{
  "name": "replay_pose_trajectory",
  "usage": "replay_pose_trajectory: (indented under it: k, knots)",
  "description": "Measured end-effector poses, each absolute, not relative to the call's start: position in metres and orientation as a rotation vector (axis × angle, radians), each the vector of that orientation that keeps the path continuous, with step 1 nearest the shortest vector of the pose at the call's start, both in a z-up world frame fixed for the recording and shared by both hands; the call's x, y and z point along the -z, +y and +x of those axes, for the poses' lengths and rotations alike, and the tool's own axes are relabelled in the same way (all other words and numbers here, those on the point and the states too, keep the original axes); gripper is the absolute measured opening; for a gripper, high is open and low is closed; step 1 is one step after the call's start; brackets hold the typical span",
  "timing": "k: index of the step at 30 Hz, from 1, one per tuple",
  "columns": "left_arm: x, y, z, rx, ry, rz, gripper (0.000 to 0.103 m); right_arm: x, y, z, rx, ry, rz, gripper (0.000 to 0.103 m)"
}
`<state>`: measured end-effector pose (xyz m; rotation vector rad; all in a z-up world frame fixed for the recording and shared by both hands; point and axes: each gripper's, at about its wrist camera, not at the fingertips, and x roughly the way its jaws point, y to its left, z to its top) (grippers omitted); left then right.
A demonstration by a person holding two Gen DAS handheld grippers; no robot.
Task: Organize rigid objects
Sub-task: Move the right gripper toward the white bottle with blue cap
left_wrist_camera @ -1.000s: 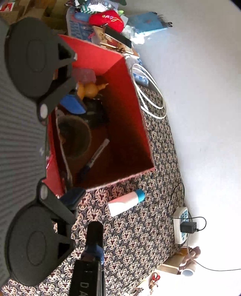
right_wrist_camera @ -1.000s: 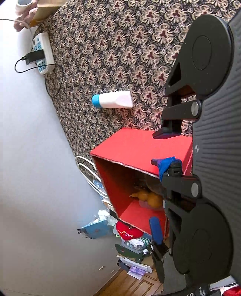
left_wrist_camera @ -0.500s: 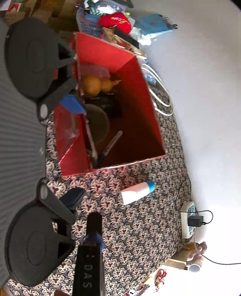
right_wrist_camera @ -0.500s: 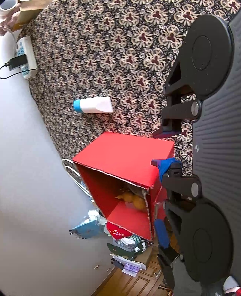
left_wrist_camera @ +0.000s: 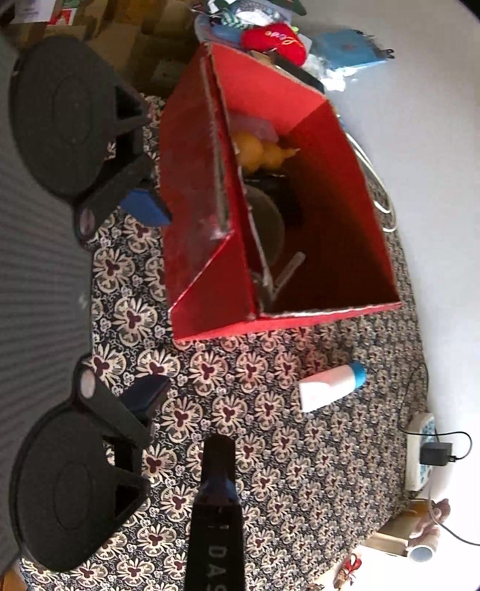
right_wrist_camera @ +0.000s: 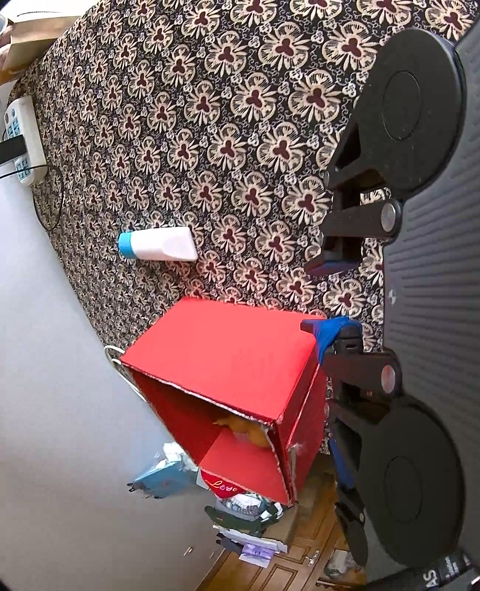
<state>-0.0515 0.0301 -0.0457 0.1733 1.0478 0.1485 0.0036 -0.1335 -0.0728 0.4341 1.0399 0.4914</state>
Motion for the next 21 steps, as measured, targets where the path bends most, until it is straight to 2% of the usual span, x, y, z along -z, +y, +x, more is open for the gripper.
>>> replay_pose_trajectory:
  k: [21]
  knots:
    - [0.078,0.013,-0.039,-0.155,1.135,0.174,0.087,0.096,-0.154,-0.004,-0.466,1.136,0.433,0.01]
